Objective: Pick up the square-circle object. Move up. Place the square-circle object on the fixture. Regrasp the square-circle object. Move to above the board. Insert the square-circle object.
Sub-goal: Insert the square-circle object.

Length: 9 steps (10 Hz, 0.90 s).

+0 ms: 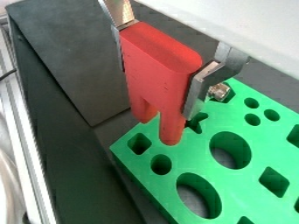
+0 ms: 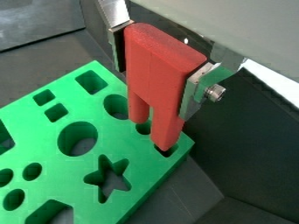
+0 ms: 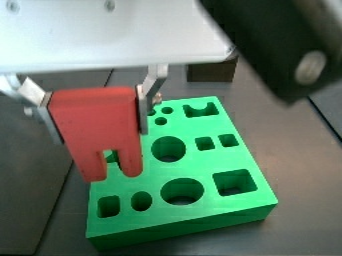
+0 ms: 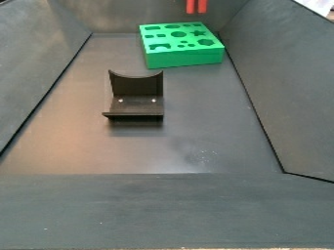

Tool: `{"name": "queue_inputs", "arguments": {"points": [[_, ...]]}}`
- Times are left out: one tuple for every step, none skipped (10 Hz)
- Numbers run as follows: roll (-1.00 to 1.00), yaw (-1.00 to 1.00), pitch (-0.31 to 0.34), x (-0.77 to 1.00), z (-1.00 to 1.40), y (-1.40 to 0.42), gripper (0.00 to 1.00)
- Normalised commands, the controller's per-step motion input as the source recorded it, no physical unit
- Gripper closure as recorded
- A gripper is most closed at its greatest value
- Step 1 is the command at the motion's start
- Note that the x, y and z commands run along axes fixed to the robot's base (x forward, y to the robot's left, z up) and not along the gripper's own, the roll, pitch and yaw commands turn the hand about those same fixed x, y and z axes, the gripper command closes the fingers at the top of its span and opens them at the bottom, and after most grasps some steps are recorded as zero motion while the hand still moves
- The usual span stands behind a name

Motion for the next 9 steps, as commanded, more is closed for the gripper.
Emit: {"name": "queue_inputs", "arguments": {"points": [[0.19,0.05,-0.061,0.00,-0.98,-0.53,1.00],[0.11,0.00,-0.040,0.11,-1.00,-0.42,1.00],[0.08,0.00,0.000,0.40,-1.00,-0.36,1.00],[0.08,0.03,0.000,0.46,-1.00,-0.34,1.00],[0.08,0.08,0.000,0.48,-1.00,-0.28,1.00],[0.09,0.07,0.000,0.57,-1.00,-0.24,1.00],[0.13,0.13,0.000,0.56,-0.99,-0.17,1.00],[0.19,0.41,-0.010,0.31,-0.85,-0.03,1.00],[0.23,0.47,-0.050,0.07,-0.76,-0.02,1.00]]}}
